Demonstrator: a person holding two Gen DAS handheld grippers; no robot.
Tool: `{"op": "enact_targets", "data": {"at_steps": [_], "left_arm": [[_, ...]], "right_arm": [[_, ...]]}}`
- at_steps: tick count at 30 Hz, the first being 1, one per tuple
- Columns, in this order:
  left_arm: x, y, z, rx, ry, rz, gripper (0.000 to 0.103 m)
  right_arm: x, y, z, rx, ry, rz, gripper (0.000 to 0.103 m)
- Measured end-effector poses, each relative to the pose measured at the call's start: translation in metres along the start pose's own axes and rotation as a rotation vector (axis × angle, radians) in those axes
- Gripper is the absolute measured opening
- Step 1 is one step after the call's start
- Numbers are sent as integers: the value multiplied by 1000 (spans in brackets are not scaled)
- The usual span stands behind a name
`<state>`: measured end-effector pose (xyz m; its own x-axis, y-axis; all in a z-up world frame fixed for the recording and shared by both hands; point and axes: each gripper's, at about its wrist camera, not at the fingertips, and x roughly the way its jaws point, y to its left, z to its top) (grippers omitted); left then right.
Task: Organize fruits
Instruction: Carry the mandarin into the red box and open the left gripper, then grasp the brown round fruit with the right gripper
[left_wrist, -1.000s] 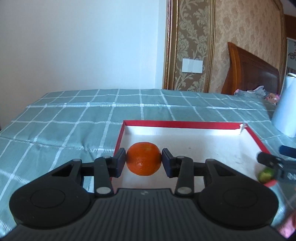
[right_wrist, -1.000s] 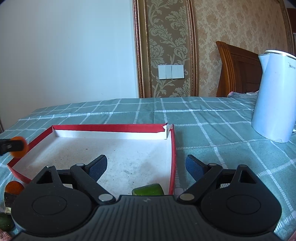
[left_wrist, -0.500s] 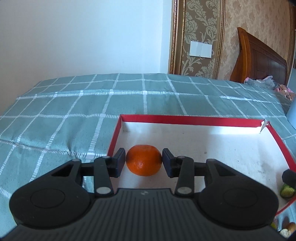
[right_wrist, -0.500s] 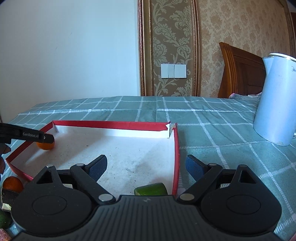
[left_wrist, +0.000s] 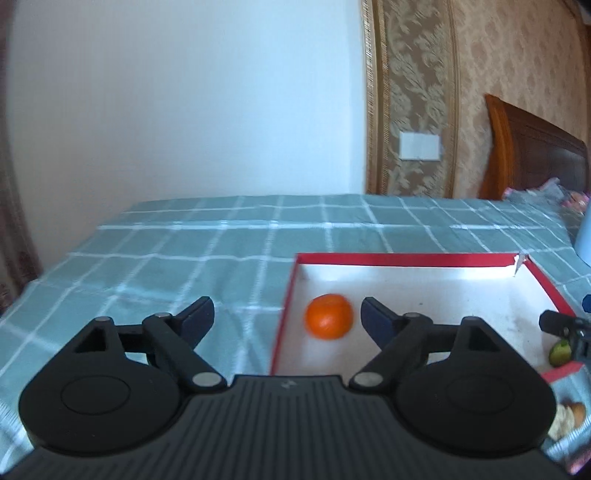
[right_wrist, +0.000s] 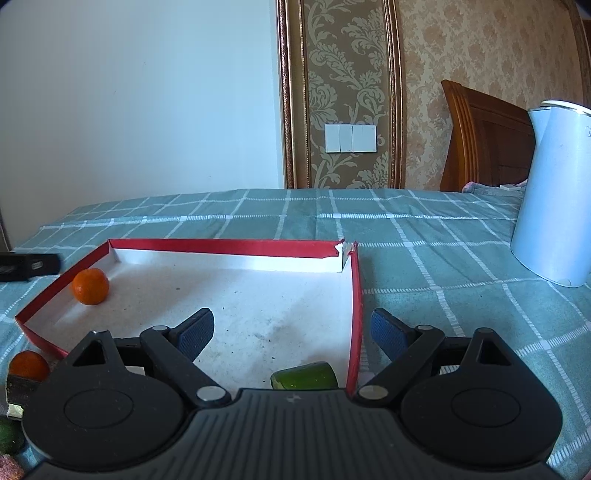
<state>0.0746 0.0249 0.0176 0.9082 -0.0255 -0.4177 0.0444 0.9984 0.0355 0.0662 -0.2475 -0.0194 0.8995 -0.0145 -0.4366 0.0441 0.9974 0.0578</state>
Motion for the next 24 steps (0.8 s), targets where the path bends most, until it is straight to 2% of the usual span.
{"op": "enact_targets", "data": {"at_steps": [4,7,10,12,16,17,19,21,24], "left_arm": [[-33,7,-21,-50,4,-1,91],[-45,10,-38,-59,34,23,91],[-53,17,-54,-72,65,-12,92],[-56,21,-62,-78,70,-47,92],[-58,22,-74,-62,76,-98,93],[-58,21,-76,-54,76,-108,93],[-57,20,-79,-47,79,-133,95],[-56,24,-81,-65,84,-159,98],[-57,29,-83,-73,89,-183,99]], "right_arm": [[-2,-2,1,1,13,34,92],[-11,-5,0,-2,18,56,92],[-35,-12,-8,6,12,102,92],[-55,-14,-17,-34,-17,118,92],[-86,-5,-42,-192,-35,110,92],[-90,-2,-47,-223,-33,113,90],[-91,4,-52,-266,-11,107,81],[-84,9,-54,-291,15,101,67],[-71,10,-53,-271,57,99,61]]}}
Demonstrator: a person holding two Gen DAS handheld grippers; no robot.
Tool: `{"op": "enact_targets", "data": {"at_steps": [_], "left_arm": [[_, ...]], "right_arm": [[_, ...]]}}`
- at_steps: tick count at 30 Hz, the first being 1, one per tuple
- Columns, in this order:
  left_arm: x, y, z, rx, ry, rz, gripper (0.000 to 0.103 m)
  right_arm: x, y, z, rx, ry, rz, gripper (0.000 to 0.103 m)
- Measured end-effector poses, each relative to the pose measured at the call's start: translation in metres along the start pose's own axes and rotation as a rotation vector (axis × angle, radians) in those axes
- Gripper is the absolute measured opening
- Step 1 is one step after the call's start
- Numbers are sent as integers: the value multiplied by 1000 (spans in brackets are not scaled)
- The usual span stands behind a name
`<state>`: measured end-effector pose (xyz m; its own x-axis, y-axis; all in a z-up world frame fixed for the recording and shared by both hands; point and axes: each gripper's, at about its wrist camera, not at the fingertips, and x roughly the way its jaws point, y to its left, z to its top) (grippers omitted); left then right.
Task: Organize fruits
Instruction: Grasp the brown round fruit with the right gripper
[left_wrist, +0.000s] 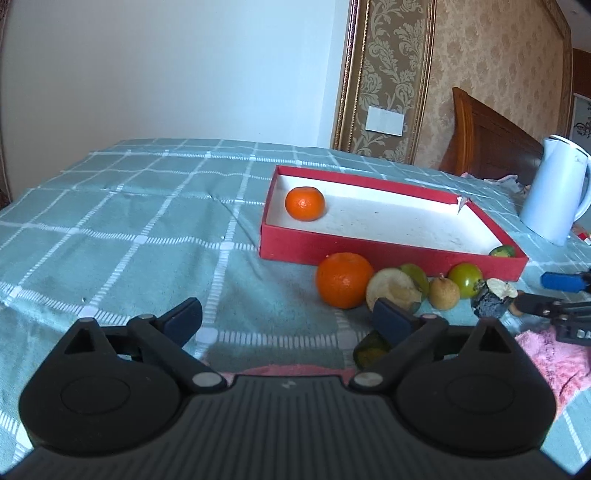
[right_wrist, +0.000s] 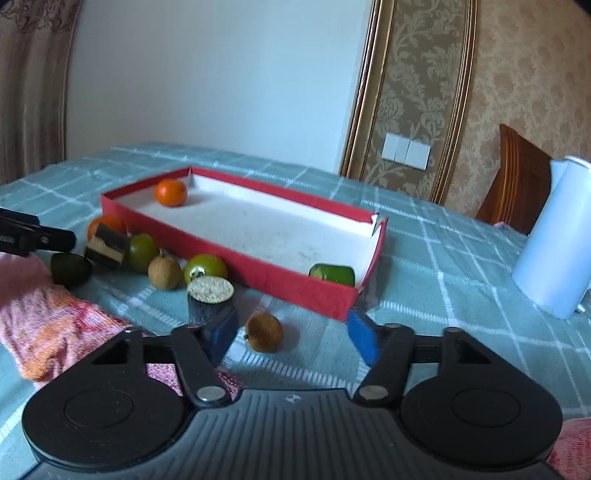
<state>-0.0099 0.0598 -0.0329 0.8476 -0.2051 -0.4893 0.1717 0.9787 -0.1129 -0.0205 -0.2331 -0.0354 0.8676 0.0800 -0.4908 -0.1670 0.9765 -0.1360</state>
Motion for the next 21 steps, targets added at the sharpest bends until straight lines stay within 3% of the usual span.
{"op": "enact_targets", "data": {"at_steps": [2,6,11,16,18,21], "left_arm": [[1,4,1,-8,8,-25,99],[4,6,0,-18,26,-47,103],[2,13,-1,-42,36,-66,103],[-3,18,-2,-21,27,-25,103],[-3,18,-3,-4,35,-60,103],[-5,15,-4,20,22,-52,103]], "right_arm": [[7,-3,-2,24,32,24,61],[18,-5,-1,39,73,62,49],[23,-9,1,59,79,90,45],[22,-5,2,12,70,89,45],[22,-5,2,21,71,117,29],[19,5,2,-17,65,97,26]]}}
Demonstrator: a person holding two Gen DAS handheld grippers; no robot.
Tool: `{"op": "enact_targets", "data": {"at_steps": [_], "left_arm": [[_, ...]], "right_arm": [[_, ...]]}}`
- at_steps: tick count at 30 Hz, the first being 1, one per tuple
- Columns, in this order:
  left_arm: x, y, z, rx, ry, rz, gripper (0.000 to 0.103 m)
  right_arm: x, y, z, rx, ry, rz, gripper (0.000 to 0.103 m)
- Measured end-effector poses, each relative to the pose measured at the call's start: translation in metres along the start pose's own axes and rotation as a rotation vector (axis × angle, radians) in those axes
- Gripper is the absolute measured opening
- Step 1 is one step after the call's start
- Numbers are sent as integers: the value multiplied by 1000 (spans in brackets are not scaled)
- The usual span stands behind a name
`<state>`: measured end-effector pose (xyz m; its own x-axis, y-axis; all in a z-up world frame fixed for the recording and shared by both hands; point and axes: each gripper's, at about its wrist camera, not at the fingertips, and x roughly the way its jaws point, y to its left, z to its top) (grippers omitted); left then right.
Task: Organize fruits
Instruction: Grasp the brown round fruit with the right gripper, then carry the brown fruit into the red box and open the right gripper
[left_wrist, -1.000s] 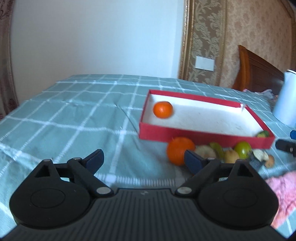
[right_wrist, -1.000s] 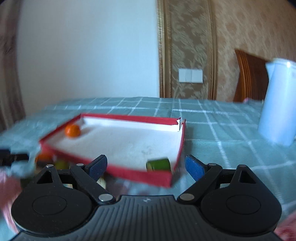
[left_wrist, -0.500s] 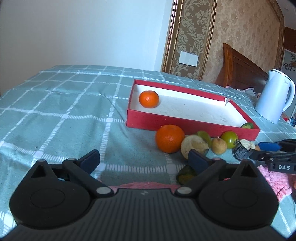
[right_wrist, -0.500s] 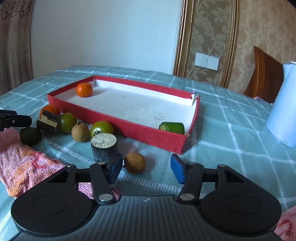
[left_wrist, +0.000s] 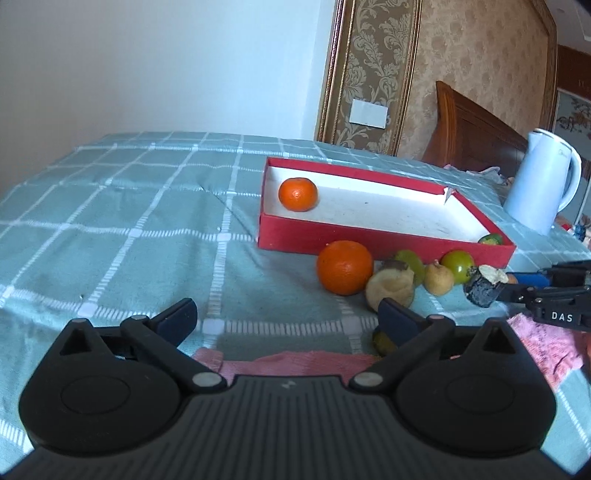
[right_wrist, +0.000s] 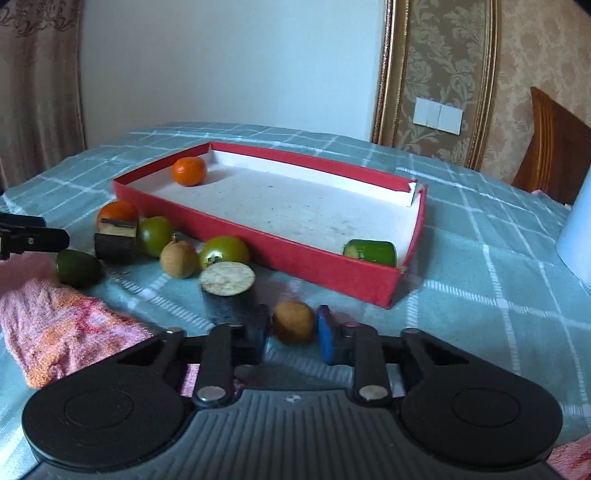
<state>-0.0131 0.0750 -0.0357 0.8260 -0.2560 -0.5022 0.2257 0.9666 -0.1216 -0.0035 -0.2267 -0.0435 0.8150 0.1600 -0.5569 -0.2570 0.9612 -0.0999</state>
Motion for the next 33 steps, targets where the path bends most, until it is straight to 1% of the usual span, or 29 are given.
{"op": "enact_targets", "data": {"at_steps": [1,4,8,11,14,16,20,26,33], "left_arm": [[1,1,0,-8,6,1,103],[4,8,2,-56,32,-9,103],[0,13,2,-102,-10,44,103],[0,12,2,-100,-13,66,103],[3,10,3,-89,6,85,103],[5,10,3,-86,14,101,103],[6,11,2,-90,24,101,103],[8,8,2,-73,36,109,103],[8,7,3,-67,40,104,103]], "right_arm": [[0,2,0,-11,-1,-10,26],[0,0,0,15,2,-10,26],[-3,-3,-1,57,0,-24,26],[-6,-6,-1,73,-9,-45,26],[-8,-9,2,80,-17,-50,26],[-9,-9,7,75,-31,-59,26],[-6,-11,24,59,-66,-75,26],[16,-17,60,53,-110,-120,26],[61,-18,86,55,-75,-135,26]]}}
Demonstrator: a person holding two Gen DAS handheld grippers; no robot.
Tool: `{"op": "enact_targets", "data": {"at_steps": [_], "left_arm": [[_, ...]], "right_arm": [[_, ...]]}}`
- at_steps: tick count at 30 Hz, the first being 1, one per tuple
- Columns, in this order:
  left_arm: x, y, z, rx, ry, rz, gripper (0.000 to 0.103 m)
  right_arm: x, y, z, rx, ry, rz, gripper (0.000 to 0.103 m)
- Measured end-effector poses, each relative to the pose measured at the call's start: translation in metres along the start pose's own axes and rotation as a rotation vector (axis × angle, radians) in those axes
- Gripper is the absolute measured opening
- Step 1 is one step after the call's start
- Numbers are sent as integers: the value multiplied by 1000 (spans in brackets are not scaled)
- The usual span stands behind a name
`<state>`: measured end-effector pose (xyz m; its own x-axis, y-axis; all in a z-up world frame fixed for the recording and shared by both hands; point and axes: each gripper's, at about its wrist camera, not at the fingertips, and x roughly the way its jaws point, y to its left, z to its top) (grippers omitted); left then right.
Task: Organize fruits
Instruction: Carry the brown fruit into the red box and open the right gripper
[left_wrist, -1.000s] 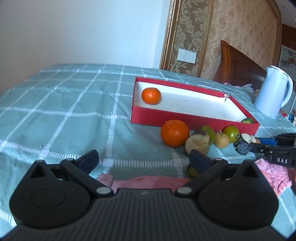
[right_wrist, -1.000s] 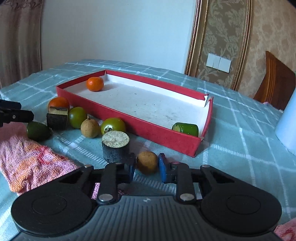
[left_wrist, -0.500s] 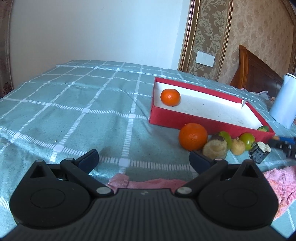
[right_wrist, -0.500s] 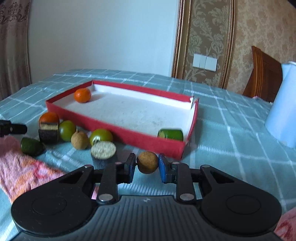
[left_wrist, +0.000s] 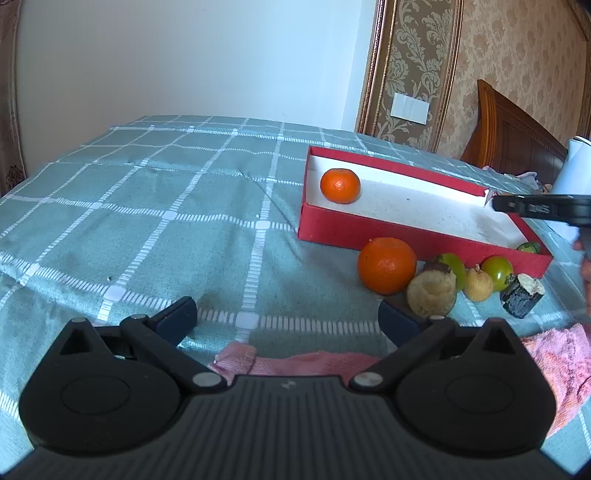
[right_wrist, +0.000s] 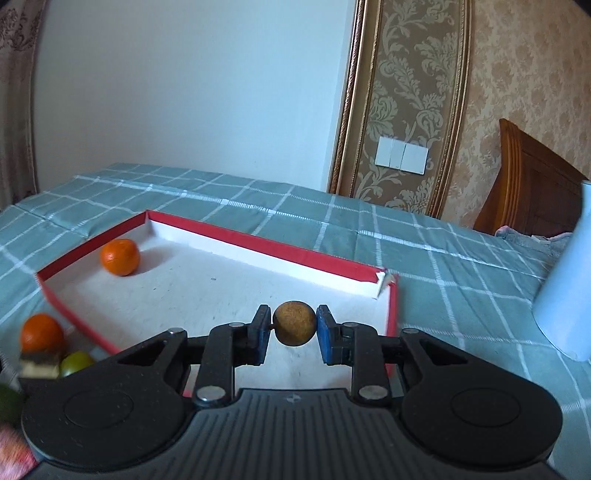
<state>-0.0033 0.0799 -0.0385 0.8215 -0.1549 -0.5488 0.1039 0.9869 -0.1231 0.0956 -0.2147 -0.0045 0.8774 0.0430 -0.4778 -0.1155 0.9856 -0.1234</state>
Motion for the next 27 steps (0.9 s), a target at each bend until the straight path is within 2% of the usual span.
{"op": "enact_targets", "data": {"at_steps": [7,27], "left_arm": [[1,-2,0,13,6,-2,103],[5,-5,0,38,19,2,103]], "right_arm": [[27,12,4,-4,32,5,26],[53,17,-1,19,128,32,26]]}}
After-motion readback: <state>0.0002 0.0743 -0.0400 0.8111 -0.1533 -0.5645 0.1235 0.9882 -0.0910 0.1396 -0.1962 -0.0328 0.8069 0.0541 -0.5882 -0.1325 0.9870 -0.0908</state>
